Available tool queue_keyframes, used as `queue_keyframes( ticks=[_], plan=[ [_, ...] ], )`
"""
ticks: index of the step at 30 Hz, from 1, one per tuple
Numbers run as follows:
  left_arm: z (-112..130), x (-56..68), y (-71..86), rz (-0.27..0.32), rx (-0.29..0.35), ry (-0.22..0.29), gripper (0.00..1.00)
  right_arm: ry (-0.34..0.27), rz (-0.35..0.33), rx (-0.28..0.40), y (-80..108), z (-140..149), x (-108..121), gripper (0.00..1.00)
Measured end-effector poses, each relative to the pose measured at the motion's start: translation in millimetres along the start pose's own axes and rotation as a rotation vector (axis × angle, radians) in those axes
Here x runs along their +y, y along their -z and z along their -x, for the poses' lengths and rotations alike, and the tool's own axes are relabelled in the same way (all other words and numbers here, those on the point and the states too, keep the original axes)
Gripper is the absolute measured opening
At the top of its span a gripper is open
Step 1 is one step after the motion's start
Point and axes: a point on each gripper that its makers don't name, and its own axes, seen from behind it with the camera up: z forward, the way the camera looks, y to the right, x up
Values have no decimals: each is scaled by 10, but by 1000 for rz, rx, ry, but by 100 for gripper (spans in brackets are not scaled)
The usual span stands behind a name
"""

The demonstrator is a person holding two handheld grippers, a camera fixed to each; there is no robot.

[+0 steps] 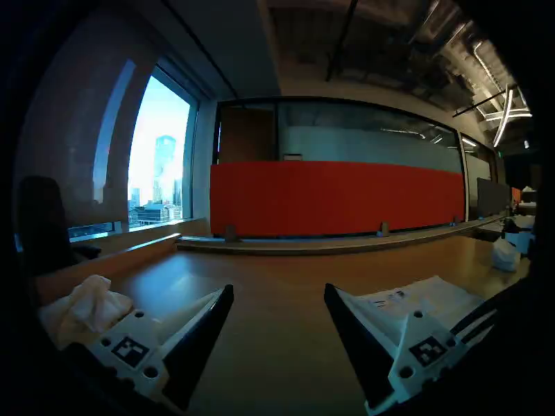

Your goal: Fold towel

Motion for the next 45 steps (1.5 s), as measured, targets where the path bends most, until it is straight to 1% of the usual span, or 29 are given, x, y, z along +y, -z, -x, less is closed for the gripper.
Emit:
queue_keyframes(
  ticks=[5, 8, 13, 17, 23, 26, 29, 32, 35, 41, 45],
  plan=[
    [-5, -26, 1, -9, -1, 3, 97, 1, 6, 1, 0, 2, 15, 99],
    [-28, -43, 4, -10, -7, 12, 97, -6, 26, -8, 7, -50, 56, 99],
    [-271, -76, 12, -8, 2, 29, 97, -11, 35, -7, 20, -244, 62, 99],
    [-520, -91, 19, -8, -3, 27, 97, -15, 34, -8, 26, -497, 36, 99],
    [-935, -37, 57, 8, -17, 33, 97, -11, 24, -14, 29, -963, -42, 99],
    [-1149, -19, 73, 13, -21, 28, 97, -2, 21, -13, 40, -1206, -70, 99],
    [-1310, -8, 86, 16, -23, 16, 97, 1, 22, -9, 50, -1398, -88, 99],
    [-1442, 14, 92, 25, -28, 10, 97, 2, 20, -11, 57, -1525, -101, 99],
    [-1526, 36, 98, 36, -36, 10, 97, 7, 11, -22, 66, -1589, -129, 99],
    [-1617, 109, 127, 78, -86, -5, 97, 37, -32, -50, 88, -1723, -250, 99],
    [-1688, 193, 151, 117, -110, -18, 97, 70, -68, -72, 98, -1778, -333, 99]
  ],
)
